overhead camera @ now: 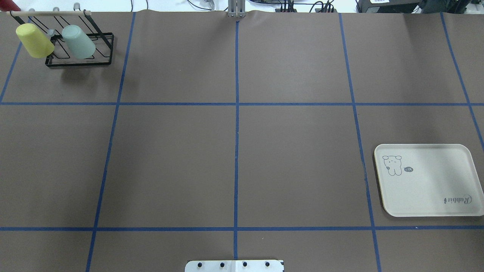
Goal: Left arm grabs green cup and hands to right arm on tray
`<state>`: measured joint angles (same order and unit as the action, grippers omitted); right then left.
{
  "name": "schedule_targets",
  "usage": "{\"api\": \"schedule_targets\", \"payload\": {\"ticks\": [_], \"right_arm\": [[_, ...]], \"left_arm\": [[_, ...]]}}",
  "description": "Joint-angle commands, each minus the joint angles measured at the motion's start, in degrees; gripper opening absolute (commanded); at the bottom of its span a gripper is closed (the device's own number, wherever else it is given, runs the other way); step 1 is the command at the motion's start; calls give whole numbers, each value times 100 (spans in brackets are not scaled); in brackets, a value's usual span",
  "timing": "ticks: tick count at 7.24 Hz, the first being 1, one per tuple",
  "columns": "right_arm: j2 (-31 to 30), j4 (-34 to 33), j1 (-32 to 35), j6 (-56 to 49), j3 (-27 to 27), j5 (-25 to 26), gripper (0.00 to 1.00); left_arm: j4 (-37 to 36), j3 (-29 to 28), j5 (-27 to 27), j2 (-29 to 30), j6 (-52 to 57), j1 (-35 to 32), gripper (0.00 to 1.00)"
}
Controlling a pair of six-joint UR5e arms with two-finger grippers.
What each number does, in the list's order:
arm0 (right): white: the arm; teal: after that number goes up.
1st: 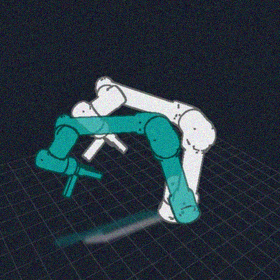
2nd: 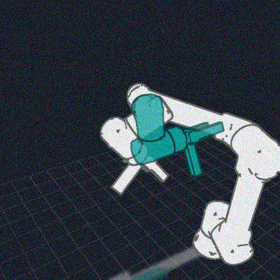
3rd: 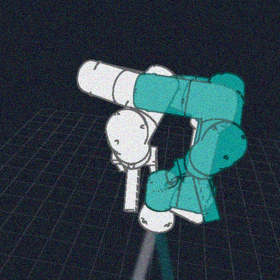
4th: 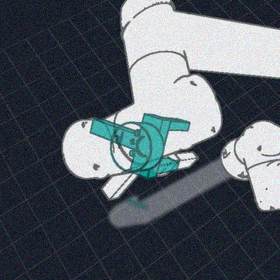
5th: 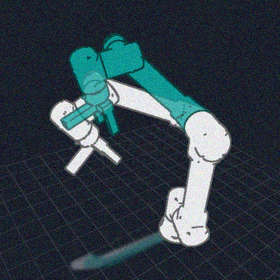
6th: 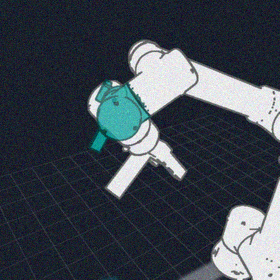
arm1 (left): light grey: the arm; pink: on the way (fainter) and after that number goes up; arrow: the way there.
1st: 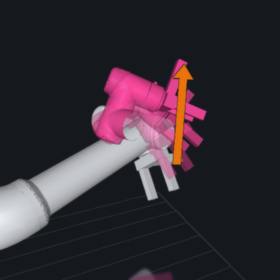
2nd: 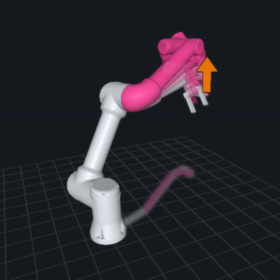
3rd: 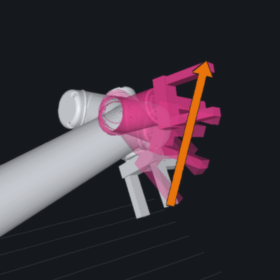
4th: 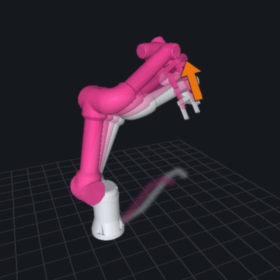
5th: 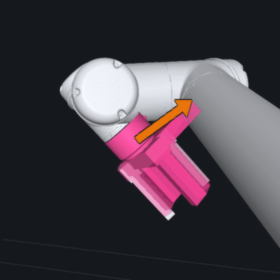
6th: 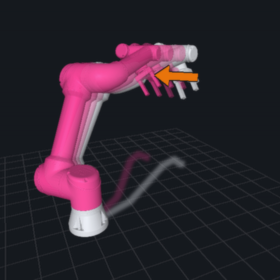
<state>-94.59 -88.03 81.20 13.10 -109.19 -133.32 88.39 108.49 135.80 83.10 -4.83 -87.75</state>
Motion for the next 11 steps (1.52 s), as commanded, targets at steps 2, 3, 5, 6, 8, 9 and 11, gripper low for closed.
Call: {"api": "schedule_targets", "payload": {"ticks": [2, 3, 5, 6, 8, 9, 11], "right_arm": [[-139, -3, 168, 0, -32, 16, 100], [-148, -3, 168, 0, -32, 16, 100], [-157, 5, 168, 0, -32, -36, 100], [-165, 23, 168, 0, -41, -45, 100], [-148, 41, 160, 9, -41, -54, 100], [-148, 49, 160, 0, -32, -46, 100], [-104, 58, 142, -44, -6, -37, 100]], "left_arm": [[108, 311, 8, -312, 27, -32, 100], [108, 278, -1, -365, 26, -23, 100], [108, 269, -1, -365, -139, -14, 100], [117, 338, 8, -339, -341, -14, 100], [117, 339, 8, -286, -440, 12, 100], [125, 348, 16, -277, -457, 12, 100], [275, 356, 51, 3, -989, 300, 100]]}}
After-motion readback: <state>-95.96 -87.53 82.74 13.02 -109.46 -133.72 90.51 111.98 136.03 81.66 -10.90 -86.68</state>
